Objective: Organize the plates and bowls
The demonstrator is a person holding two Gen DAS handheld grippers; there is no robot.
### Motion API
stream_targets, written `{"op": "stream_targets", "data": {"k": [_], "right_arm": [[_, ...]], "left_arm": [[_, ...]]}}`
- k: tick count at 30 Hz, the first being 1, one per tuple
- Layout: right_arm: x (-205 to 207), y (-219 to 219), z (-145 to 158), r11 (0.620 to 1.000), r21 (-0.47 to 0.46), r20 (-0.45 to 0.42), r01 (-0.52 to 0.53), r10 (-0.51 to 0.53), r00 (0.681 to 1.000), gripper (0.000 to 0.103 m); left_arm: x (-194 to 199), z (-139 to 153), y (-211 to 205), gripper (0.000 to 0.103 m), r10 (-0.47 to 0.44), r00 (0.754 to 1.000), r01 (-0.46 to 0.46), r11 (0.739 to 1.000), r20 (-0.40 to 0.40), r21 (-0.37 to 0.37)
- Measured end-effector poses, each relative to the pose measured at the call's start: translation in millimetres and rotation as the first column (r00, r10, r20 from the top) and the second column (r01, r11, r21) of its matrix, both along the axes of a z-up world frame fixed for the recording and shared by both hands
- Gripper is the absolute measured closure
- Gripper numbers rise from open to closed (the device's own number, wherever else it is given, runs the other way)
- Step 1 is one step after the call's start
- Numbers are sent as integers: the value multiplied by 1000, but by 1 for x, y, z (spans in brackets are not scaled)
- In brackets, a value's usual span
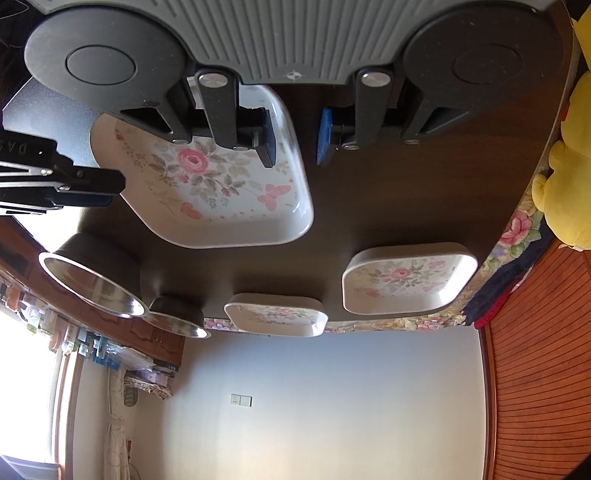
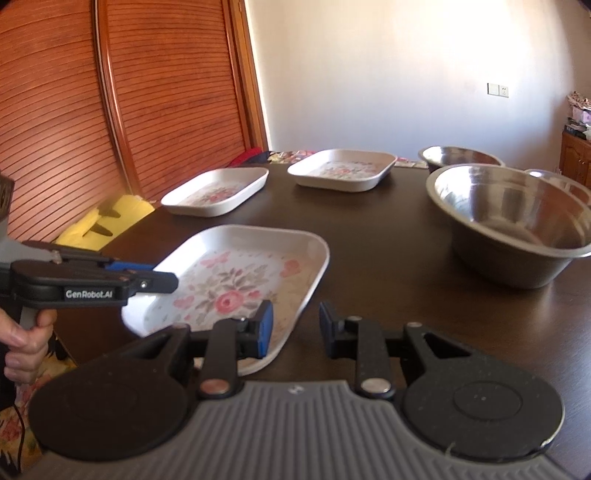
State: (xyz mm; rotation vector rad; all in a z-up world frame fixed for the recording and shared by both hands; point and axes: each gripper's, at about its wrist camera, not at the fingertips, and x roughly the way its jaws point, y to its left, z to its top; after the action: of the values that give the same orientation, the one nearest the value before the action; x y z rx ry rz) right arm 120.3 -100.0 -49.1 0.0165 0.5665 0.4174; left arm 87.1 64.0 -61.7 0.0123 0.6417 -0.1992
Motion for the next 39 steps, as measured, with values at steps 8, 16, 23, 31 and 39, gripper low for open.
{"op": "stream_targets", "data": {"k": [8,16,23,31,39], "right_arm": [[4,-1,14,1000,-2,41,0,0,999,73],[20,7,27,999,-3,56,-38,39,998,73],[42,28,42,995,-22,62,-94,95,994,73],[74,54,49,990,-24,25,-142,142,990,73],[108,90,54,982,-64,-14,-176,176,984,65]], "left_arm": [[3,14,8,75,10,999,-11,1000,35,4],[22,24,20,74,22,998,-23,999,56,24],[46,33,40,70,40,996,-44,998,80,45],[77,45,69,59,35,994,-42,997,101,60],[108,47,100,51,44,993,-55,994,109,93]]}}
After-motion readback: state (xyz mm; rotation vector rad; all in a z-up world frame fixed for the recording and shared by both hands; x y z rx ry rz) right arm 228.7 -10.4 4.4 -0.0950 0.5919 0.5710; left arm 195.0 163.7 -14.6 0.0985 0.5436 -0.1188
